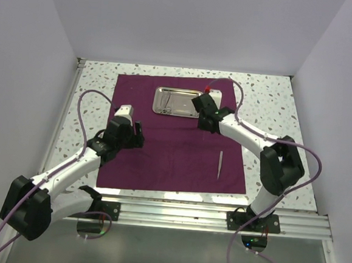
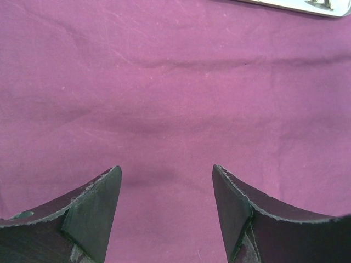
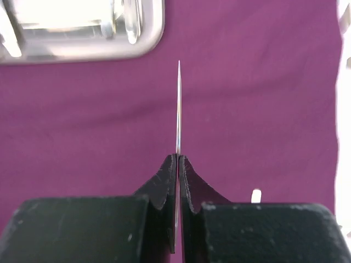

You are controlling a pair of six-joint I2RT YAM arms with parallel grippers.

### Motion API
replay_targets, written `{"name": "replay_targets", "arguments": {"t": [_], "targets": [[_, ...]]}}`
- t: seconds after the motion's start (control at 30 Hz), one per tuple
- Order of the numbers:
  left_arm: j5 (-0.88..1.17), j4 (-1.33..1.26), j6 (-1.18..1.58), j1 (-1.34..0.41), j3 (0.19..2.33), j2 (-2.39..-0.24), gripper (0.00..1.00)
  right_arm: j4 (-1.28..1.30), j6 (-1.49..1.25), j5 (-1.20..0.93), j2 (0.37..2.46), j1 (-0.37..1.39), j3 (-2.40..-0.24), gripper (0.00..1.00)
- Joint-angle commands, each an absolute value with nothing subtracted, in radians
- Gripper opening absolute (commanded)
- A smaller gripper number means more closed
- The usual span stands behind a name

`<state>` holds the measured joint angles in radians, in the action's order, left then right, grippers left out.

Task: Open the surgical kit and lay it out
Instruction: Place the medical item in the surgical kit.

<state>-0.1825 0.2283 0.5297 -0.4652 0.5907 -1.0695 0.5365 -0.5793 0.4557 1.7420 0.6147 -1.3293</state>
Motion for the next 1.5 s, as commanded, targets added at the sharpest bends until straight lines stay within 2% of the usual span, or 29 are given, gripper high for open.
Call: {"name": "replay_targets", "arguments": {"t": [0.0, 0.1, 0.4, 0.63, 0.83, 0.87, 0.93, 0.97, 1.03, 1.1, 1.3, 1.47], "targets": [[-0.152, 0.193, 0.512, -0.466, 0.581, -1.071, 0.71, 0.546, -0.640, 0.505, 1.660, 0.678, -1.194, 0.00], [-0.155, 0.187, 0.511, -0.466, 0.569, -1.048, 0.71, 0.508, -0.678, 0.494, 1.585, 0.718, -1.042, 0.00], [-0.163, 0.193, 0.514, -0.466, 0.571, -1.040, 0.71, 0.560, -0.736, 0.486, 1.355, 0.744, -0.804, 0.00], [-0.169, 0.192, 0.517, -0.466, 0.572, -1.057, 0.71, 0.502, -0.752, 0.401, 1.359, 0.742, -0.726, 0.00], [-0.183, 0.193, 0.520, -0.466, 0.571, -1.060, 0.71, 0.492, -0.770, 0.408, 1.385, 0.746, -0.703, 0.00], [-0.181, 0.192, 0.520, -0.466, 0.571, -1.061, 0.71, 0.492, -0.767, 0.403, 1.390, 0.747, -0.706, 0.22], [-0.179, 0.190, 0.520, -0.466, 0.575, -1.066, 0.71, 0.503, -0.767, 0.402, 1.385, 0.750, -0.726, 0.36], [-0.179, 0.192, 0.520, -0.466, 0.575, -1.069, 0.71, 0.505, -0.769, 0.402, 1.379, 0.758, -0.732, 0.52], [-0.179, 0.192, 0.520, -0.466, 0.575, -1.072, 0.71, 0.529, -0.770, 0.416, 1.352, 0.771, -0.756, 0.68], [-0.179, 0.190, 0.520, -0.466, 0.575, -1.074, 0.71, 0.570, -0.767, 0.449, 1.329, 0.778, -0.797, 0.73], [-0.172, 0.204, 0.525, -0.466, 0.587, -1.071, 0.72, 0.615, -0.700, 0.508, 1.270, 0.784, -0.967, 0.73], [-0.184, 0.239, 0.540, -0.468, 0.594, -1.057, 0.75, 0.555, -0.632, 0.469, 1.391, 0.785, -1.130, 0.73]]}}
